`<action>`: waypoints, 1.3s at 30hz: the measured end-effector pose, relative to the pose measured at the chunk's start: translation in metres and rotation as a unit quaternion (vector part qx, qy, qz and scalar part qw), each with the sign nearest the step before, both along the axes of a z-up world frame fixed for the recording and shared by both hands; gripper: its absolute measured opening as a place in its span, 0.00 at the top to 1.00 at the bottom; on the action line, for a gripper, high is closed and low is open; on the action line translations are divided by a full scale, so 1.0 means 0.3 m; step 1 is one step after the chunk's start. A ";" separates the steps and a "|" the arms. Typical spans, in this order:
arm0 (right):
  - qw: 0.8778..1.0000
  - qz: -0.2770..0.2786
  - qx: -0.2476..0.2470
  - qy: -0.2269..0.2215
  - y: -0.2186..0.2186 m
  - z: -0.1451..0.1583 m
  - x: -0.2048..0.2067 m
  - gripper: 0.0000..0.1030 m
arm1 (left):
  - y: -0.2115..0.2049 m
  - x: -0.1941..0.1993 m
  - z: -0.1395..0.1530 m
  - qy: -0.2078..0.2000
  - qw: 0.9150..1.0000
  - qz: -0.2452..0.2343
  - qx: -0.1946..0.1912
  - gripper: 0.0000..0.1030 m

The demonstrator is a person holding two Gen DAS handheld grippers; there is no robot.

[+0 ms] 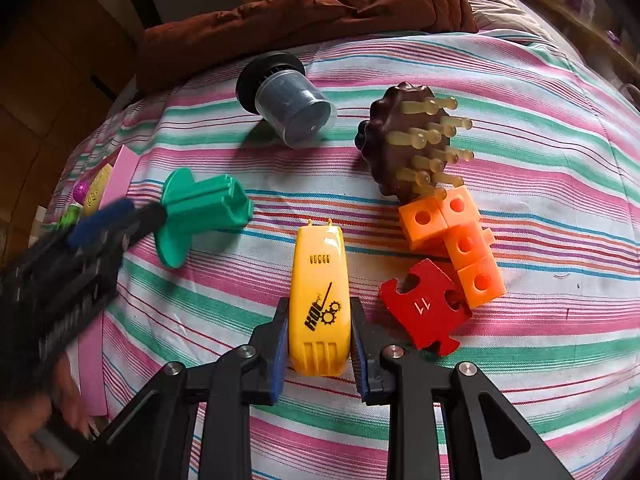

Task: Organize rigid objects
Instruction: 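Grasp the teal cup-shaped piece with the left tool while the right tool holds the yellow block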

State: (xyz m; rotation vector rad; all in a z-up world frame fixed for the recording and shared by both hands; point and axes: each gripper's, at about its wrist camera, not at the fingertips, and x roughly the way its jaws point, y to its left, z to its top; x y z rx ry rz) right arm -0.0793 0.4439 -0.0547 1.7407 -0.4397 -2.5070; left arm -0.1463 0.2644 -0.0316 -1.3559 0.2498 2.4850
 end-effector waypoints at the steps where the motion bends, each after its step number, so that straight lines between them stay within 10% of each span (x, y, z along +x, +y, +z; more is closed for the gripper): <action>1: 1.000 -0.001 -0.001 0.000 0.002 -0.001 0.001 0.74 | -0.016 -0.015 0.001 -0.004 1.000 0.004 0.003 0.58; 6: 1.000 -0.002 -0.004 -0.001 0.013 0.002 0.006 0.74 | -0.099 -0.003 -0.034 -0.001 0.998 0.040 -0.040 0.59; 10: 1.000 0.000 0.001 0.000 0.004 0.005 0.008 0.74 | -0.186 0.018 -0.086 -0.043 0.996 0.077 0.002 0.61; 20: 1.000 0.001 0.002 0.002 -0.013 0.002 -0.003 0.74 | -0.165 0.165 -0.007 0.027 0.998 0.017 0.062 0.61; 39: 1.000 0.006 0.015 0.000 -0.059 -0.012 -0.042 0.74 | -0.030 -0.005 -0.023 0.042 0.999 -0.009 0.005 0.49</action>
